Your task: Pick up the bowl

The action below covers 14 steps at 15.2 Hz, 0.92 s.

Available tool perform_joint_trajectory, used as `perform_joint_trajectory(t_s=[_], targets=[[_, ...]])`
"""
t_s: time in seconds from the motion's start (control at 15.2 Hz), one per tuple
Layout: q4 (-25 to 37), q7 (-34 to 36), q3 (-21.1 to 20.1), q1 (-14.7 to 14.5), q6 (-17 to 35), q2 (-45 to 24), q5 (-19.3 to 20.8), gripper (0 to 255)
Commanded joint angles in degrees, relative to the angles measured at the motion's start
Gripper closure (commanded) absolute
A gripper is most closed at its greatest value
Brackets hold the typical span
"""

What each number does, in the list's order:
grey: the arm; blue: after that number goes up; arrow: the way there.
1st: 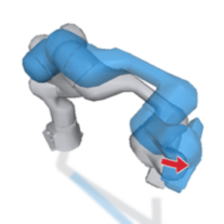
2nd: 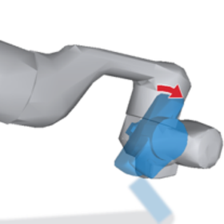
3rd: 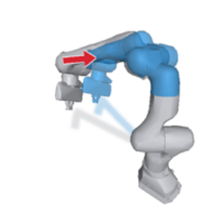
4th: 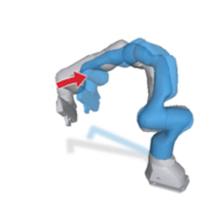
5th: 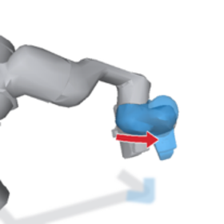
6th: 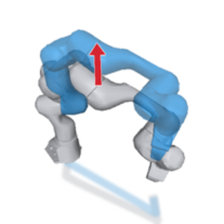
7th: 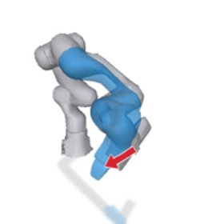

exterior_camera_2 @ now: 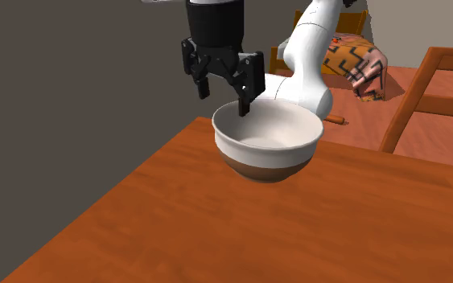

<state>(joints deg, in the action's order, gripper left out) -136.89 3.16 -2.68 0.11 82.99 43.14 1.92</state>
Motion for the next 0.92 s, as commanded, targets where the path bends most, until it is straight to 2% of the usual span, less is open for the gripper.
perform_joint_trajectory(t_s=[0.0,0.46,0.86], targets=[[0.0,0.0,0.0,0.0,0.0,0.0,0.0,0],[6.0,12.1,-10.2,-2.3,-0.8,-4.3,-5.5,0],[13.8,22.8,-19.0,-3.0,-1.1,-11.1,-8.1,0]])
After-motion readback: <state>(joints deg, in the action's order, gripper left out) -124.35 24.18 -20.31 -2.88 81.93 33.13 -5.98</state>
